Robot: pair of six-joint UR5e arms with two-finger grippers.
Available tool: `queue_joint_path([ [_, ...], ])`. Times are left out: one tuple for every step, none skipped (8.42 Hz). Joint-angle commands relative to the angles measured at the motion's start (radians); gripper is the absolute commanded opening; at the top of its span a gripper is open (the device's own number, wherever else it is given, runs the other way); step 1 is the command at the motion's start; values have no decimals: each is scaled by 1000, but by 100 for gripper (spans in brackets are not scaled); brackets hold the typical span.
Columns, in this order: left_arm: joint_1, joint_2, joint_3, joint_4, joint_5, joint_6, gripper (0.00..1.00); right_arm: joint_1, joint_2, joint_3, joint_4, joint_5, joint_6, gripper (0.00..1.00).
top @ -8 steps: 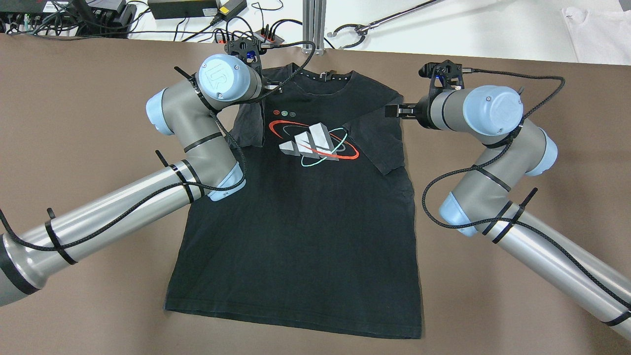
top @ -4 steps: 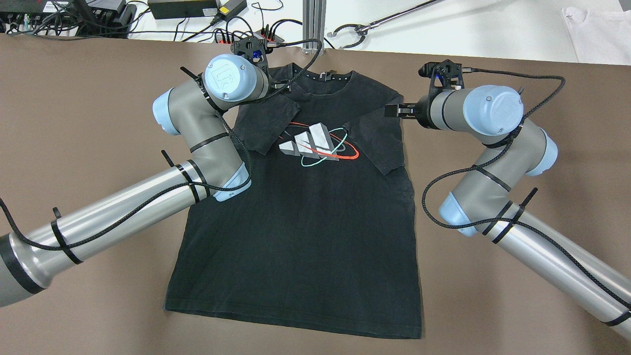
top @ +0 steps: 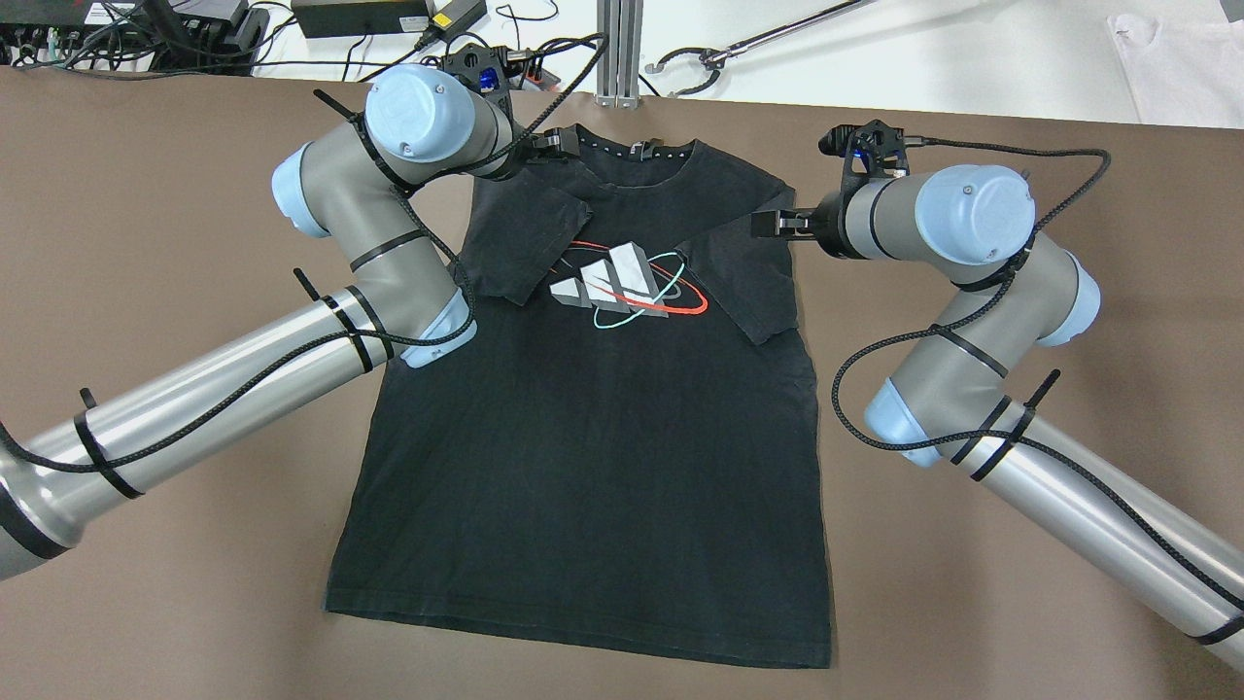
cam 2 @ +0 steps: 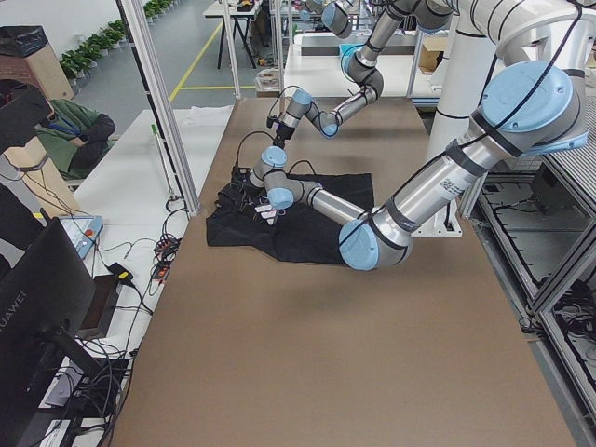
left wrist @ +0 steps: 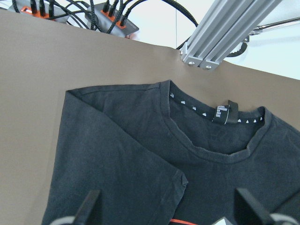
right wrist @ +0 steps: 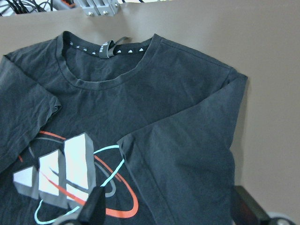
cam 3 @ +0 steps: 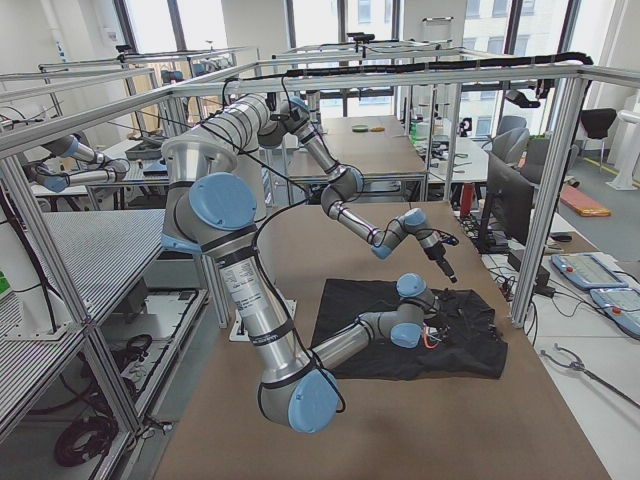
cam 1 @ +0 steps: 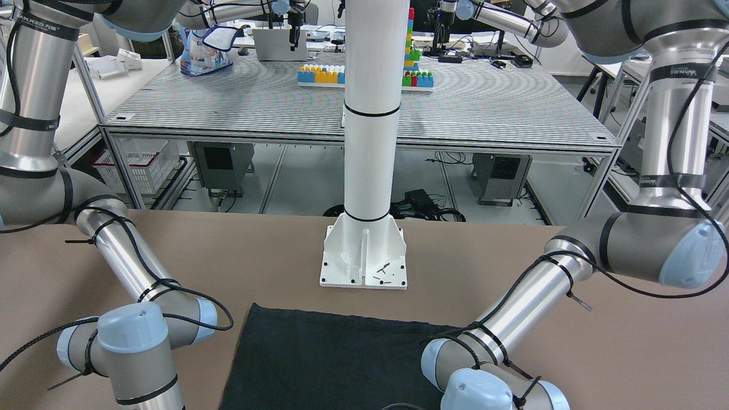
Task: Fold clothes
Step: 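Fold the sleeve nearest the left gripper inward over the shirt body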
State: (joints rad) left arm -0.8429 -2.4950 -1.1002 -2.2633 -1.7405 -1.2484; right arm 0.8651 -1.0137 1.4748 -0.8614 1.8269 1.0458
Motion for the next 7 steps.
queue_joint_path([
  [-10,210,-305,39,-86,-71,100,0,-72,137,-14,98,127,94],
  [-12,272,-455,162,-91,-71,100,0,-92,178,-21,118,161,94],
  [-12,309,-569,273,-93,-71,100,0,-103,230,-74,138,177,94],
  [-10,347,-642,304,-94,-106,100,-1,-124,316,-161,155,178,94],
  [-8,378,-697,304,-99,-159,100,-3,-158,409,-236,158,212,94],
  [-8,396,-722,303,-143,-170,100,-9,-175,439,-238,167,271,93],
  [-8,415,-750,301,-164,-181,100,-15,-195,446,-232,173,336,93],
])
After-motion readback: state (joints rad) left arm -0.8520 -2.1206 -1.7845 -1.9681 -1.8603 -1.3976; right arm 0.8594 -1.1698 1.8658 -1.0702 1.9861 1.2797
